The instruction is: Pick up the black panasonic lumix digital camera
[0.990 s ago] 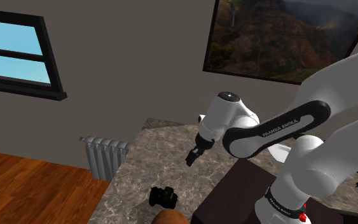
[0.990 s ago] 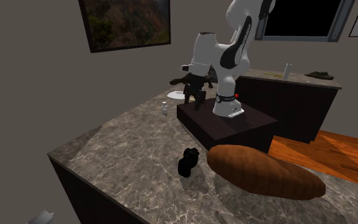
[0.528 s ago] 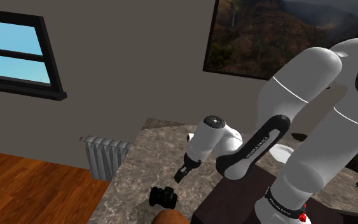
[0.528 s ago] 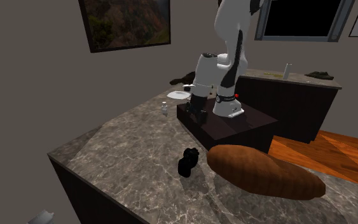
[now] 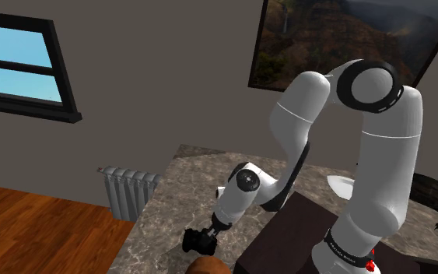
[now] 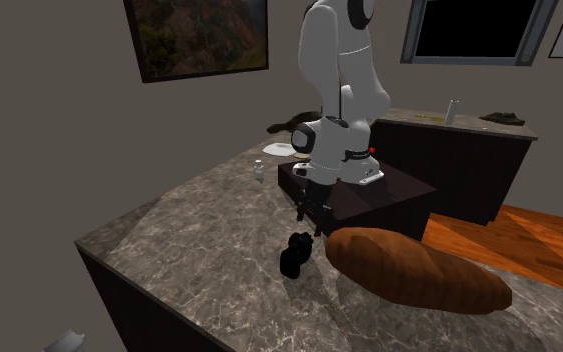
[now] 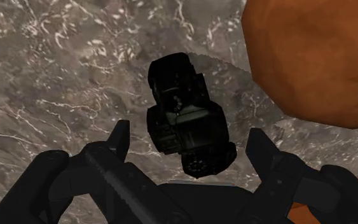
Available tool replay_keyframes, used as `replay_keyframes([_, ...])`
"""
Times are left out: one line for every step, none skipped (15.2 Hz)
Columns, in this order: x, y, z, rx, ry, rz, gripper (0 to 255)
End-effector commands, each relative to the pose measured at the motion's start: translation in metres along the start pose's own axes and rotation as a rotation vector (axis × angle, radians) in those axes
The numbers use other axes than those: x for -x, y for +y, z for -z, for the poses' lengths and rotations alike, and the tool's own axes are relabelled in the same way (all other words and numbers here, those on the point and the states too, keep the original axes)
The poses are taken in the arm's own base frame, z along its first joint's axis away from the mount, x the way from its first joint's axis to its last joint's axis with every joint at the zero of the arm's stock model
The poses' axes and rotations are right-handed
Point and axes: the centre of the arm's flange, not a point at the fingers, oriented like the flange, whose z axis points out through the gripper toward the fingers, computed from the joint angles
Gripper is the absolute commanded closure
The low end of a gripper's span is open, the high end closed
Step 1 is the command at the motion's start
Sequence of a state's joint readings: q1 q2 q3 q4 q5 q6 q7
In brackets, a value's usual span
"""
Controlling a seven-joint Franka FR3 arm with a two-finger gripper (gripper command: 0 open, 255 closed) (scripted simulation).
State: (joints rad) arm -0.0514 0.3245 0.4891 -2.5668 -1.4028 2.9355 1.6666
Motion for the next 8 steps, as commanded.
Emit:
replay_keyframes([0.005,-0.001,-0.016,0.001,0.004,0.001,0])
replay_keyframes([0.006,-0.001,-0.021,0.001,0.004,0.001,0])
replay_keyframes([0.007,-0.001,-0.026,0.001,0.004,0.001,0])
replay_keyframes([0.009,-0.001,-0.031,0.001,0.004,0.001,0])
replay_keyframes([0.01,-0.001,-0.036,0.001,0.004,0.001,0])
replay_keyframes([0.011,-0.001,-0.041,0.001,0.004,0.001,0])
replay_keyframes([0.012,-0.001,-0.044,0.001,0.004,0.001,0])
replay_keyframes([0.012,-0.001,-0.044,0.001,0.004,0.001,0])
